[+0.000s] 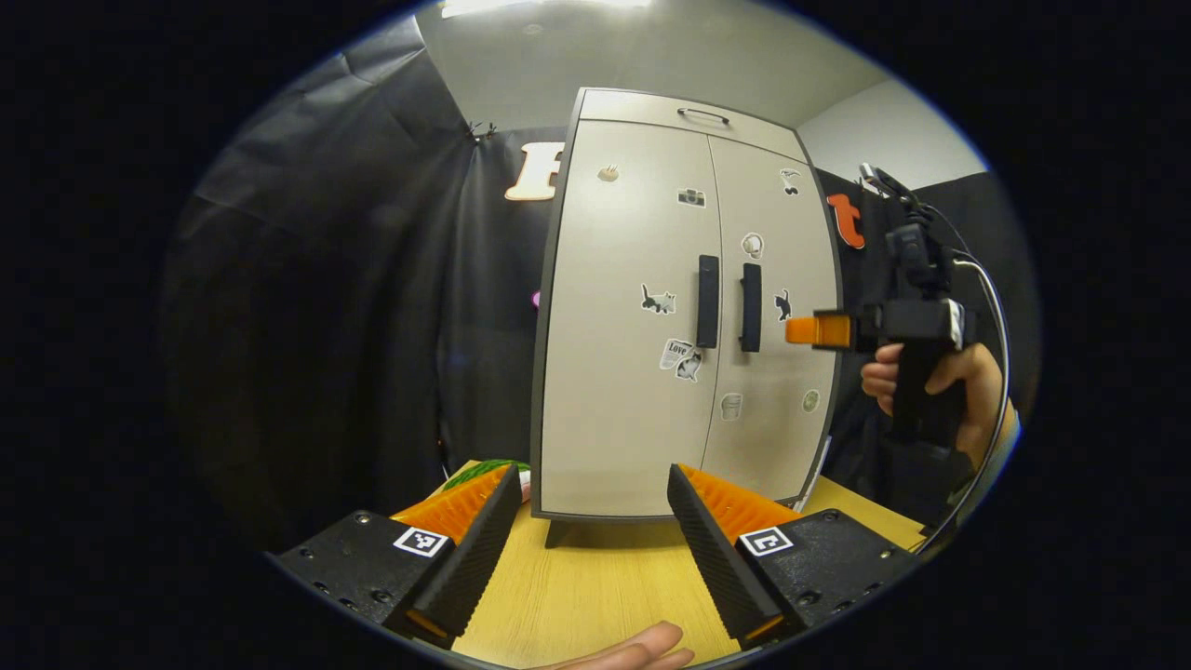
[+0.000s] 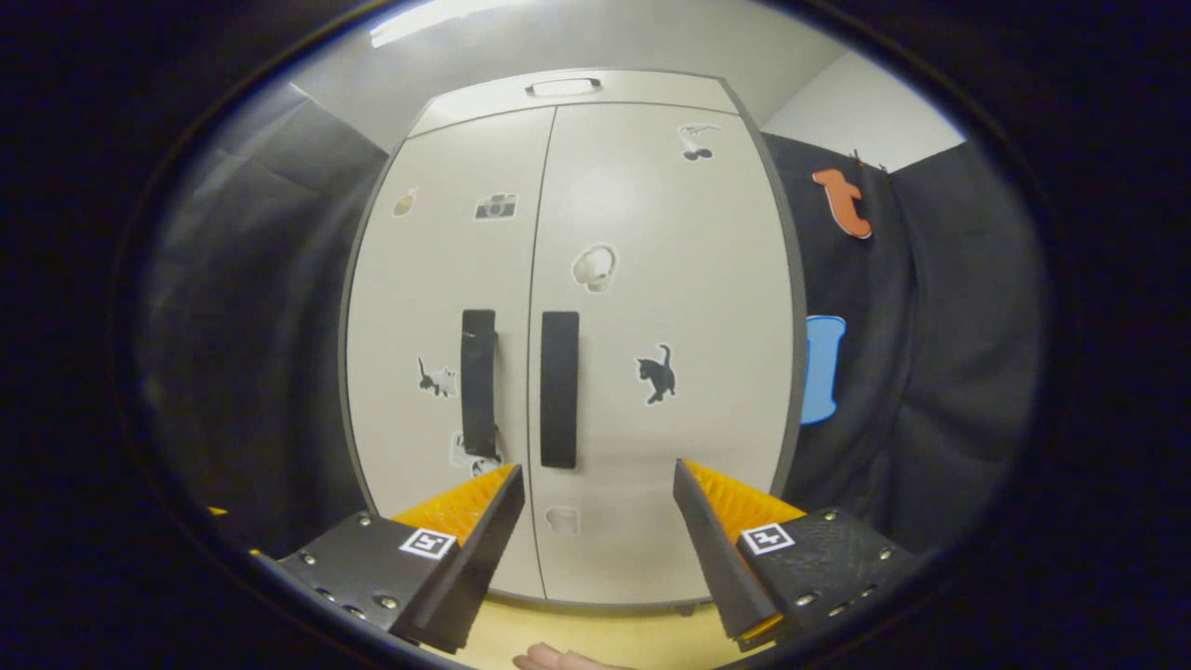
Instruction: Open the right door of the double-door shoe cabinet with the right hand, and open the left door with the left hand.
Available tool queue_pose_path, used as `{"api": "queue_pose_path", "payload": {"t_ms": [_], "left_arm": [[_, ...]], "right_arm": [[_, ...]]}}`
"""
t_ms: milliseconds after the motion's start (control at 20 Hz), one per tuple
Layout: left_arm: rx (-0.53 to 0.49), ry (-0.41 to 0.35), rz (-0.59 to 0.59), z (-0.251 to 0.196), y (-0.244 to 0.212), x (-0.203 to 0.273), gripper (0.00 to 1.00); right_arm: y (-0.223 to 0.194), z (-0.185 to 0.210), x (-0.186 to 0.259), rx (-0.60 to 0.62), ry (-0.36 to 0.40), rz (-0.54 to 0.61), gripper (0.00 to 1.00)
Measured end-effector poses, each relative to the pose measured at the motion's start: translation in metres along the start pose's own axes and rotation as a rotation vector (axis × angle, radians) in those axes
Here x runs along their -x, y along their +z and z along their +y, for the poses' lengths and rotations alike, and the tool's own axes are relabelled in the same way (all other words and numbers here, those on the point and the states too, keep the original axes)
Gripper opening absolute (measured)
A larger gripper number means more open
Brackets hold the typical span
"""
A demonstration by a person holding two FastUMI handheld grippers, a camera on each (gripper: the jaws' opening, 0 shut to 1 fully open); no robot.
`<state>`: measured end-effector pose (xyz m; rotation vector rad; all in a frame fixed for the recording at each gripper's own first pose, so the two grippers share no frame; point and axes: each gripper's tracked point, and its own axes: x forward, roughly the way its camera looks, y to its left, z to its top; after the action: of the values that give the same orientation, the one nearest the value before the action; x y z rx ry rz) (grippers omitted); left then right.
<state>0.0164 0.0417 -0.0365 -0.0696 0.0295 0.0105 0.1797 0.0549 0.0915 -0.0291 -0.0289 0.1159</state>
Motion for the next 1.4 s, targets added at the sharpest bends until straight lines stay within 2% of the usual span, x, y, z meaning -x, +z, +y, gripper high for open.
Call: {"api": "queue_pose_path", "payload": {"t_ms": [300, 400, 500, 600, 700, 750, 800, 850, 900, 950, 1000, 1050, 1150, 1400], "left_arm": [[-0.01, -0.022, -0.031, 0.016, -0.001, 0.018, 0.98], [-0.005, -0.026, -0.026, 0.02, -0.004, 0.021, 0.98], [0.005, -0.029, -0.011, 0.023, -0.01, 0.021, 0.98], [0.013, -0.023, 0.003, 0.029, -0.015, 0.018, 0.98], [0.018, -0.018, 0.014, 0.033, -0.019, 0.015, 0.98], [0.018, -0.018, 0.016, 0.035, -0.021, 0.014, 0.96], [0.018, -0.016, 0.019, 0.036, -0.022, 0.013, 0.98], [0.019, -0.012, 0.024, 0.038, -0.024, 0.012, 0.96], [0.019, -0.008, 0.026, 0.04, -0.024, 0.011, 0.98], [0.016, -0.006, 0.025, 0.041, -0.024, 0.011, 0.98], [0.013, -0.004, 0.022, 0.041, -0.023, 0.011, 0.98], [0.01, -0.001, 0.021, 0.041, -0.023, 0.012, 0.98], [0.004, 0.002, 0.02, 0.04, -0.021, 0.012, 0.98], [-0.037, 0.013, 0.013, 0.032, -0.01, 0.011, 0.98]], "right_arm": [[0.01, 0.017, -0.051, -0.028, 0.028, 0.004, 0.94], [0.01, 0.016, -0.063, -0.044, -0.003, 0.018, 0.95], [0.011, 0.023, -0.072, -0.08, -0.004, 0.031, 0.96], [0.011, 0.02, -0.078, -0.101, -0.044, 0.032, 0.78], [0.009, 0.025, -0.078, -0.111, -0.047, 0.044, 0.5], [0.009, 0.025, -0.085, -0.098, -0.044, 0.037, 0.28], [0.008, 0.025, -0.086, -0.077, -0.033, 0.038, 0.32], [0.008, 0.025, -0.089, -0.079, -0.019, 0.037, 0.32], [0.006, 0.025, -0.093, -0.108, -0.011, 0.045, 0.32], [0.003, 0.024, -0.094, -0.145, -0.014, 0.066, 0.28], [0.005, 0.025, -0.097, -0.152, -0.021, 0.06, 0.29], [0.005, 0.023, -0.096, -0.114, -0.033, 0.055, 0.25], [0.005, 0.024, -0.092, -0.111, -0.063, 0.075, 0.16], [0.003, 0.024, -0.086, -0.105, -0.051, 0.11, 0.16]]}}
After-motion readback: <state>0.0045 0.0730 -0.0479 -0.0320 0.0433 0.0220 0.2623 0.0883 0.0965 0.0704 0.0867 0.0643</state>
